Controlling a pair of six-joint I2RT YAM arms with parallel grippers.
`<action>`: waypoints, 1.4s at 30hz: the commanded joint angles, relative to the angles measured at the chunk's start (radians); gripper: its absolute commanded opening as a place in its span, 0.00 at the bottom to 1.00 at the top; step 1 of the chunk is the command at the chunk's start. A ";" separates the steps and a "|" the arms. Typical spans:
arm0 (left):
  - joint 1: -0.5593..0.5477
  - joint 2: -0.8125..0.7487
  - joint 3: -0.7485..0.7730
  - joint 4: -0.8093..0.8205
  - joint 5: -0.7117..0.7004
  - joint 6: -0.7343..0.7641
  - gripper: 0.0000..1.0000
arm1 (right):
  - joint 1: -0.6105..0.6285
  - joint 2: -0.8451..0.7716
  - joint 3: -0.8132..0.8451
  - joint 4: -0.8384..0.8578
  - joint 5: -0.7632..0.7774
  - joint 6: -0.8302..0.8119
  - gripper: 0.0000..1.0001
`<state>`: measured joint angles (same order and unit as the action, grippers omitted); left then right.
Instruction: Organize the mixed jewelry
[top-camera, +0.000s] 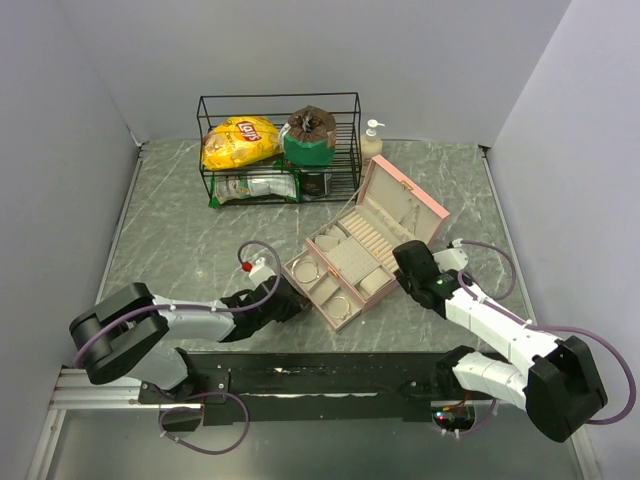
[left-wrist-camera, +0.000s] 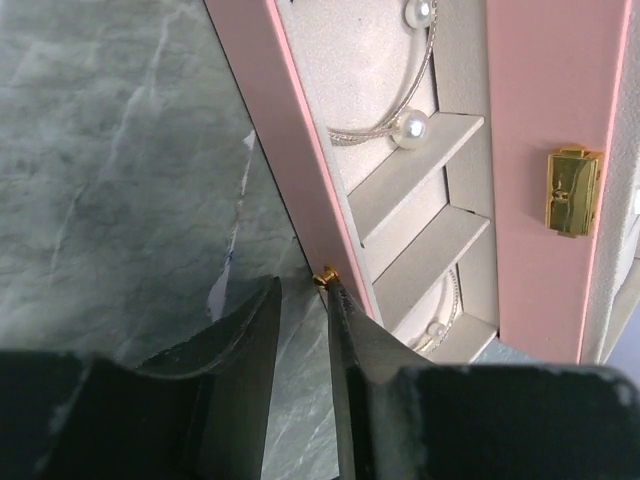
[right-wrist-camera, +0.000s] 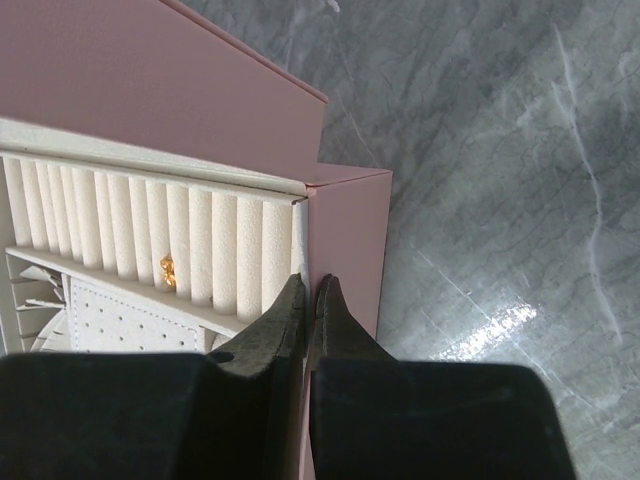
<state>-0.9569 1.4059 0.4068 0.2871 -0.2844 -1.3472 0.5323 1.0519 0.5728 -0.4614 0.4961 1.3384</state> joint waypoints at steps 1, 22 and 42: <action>0.006 0.021 0.044 0.053 0.013 0.040 0.34 | 0.014 0.037 0.013 0.052 -0.125 0.007 0.00; 0.052 0.174 0.190 0.103 0.109 0.161 0.44 | 0.014 0.063 0.027 0.076 -0.143 -0.047 0.00; 0.081 0.240 0.192 0.202 0.277 0.200 0.46 | 0.015 0.108 0.064 0.058 -0.134 -0.099 0.00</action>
<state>-0.8688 1.6794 0.6449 0.4080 -0.0654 -1.1458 0.5304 1.1297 0.6136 -0.3985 0.4633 1.2541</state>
